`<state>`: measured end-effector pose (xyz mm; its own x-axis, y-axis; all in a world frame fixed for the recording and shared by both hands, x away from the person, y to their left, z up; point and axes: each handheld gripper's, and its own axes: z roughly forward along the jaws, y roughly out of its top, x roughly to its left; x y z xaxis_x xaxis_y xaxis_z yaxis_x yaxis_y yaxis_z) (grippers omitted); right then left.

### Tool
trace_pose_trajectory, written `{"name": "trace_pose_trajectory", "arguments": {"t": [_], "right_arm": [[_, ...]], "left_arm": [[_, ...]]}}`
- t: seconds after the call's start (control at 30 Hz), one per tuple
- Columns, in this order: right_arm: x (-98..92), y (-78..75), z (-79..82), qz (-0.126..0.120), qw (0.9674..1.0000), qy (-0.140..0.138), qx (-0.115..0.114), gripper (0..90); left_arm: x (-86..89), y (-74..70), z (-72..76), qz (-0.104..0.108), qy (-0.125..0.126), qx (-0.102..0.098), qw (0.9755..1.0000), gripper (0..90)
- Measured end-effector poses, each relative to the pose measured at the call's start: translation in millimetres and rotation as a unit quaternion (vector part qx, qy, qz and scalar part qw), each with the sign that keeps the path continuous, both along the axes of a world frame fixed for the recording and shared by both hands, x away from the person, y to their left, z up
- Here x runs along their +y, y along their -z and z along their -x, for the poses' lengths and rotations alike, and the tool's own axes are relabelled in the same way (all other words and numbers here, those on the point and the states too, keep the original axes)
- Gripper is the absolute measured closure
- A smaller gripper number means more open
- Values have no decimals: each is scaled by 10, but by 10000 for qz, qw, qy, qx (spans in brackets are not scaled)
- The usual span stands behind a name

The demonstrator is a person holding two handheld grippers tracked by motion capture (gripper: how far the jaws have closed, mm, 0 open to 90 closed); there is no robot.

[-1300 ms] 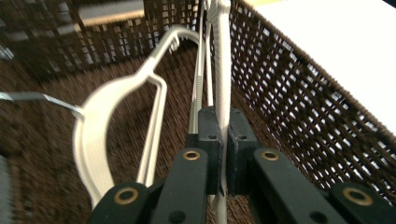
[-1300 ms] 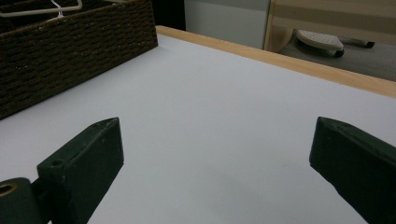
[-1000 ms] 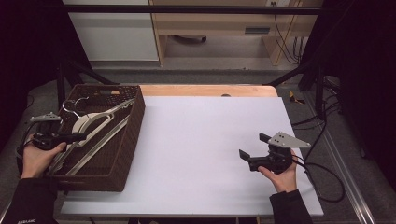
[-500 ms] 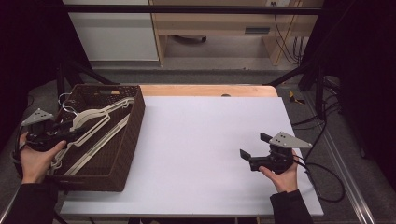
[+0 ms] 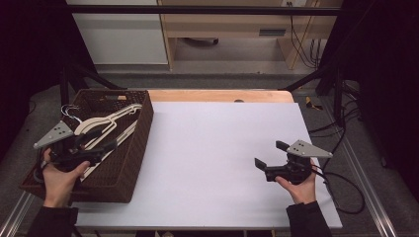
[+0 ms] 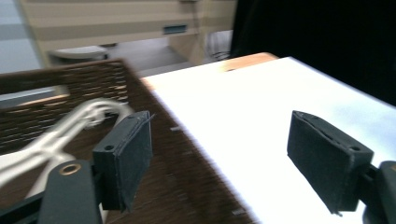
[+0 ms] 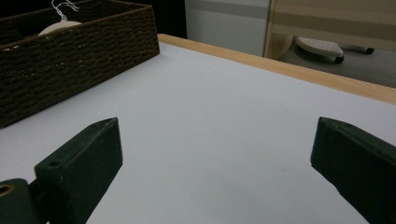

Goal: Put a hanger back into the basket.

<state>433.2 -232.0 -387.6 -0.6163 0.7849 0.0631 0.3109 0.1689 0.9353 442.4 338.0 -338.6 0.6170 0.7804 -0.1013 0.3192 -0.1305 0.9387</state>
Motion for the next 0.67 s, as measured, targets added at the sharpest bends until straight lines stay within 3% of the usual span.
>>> {"name": "trace_pose_trajectory", "arguments": {"t": [0.17,0.27,0.57,0.67], "right_arm": [[-17,-11,18,-67,10000,-31,-35,20],[-37,-25,34,-159,9998,-57,-101,17],[-44,-26,54,-171,9996,-172,-158,13],[-62,-34,59,-293,9993,-199,-143,13]], "left_arm": [[-311,86,53,-56,306,-27,9995,184],[-411,128,81,-10,398,-13,9992,175],[-501,269,121,59,385,-65,9992,149],[-506,297,121,32,415,-25,9991,147]]}}
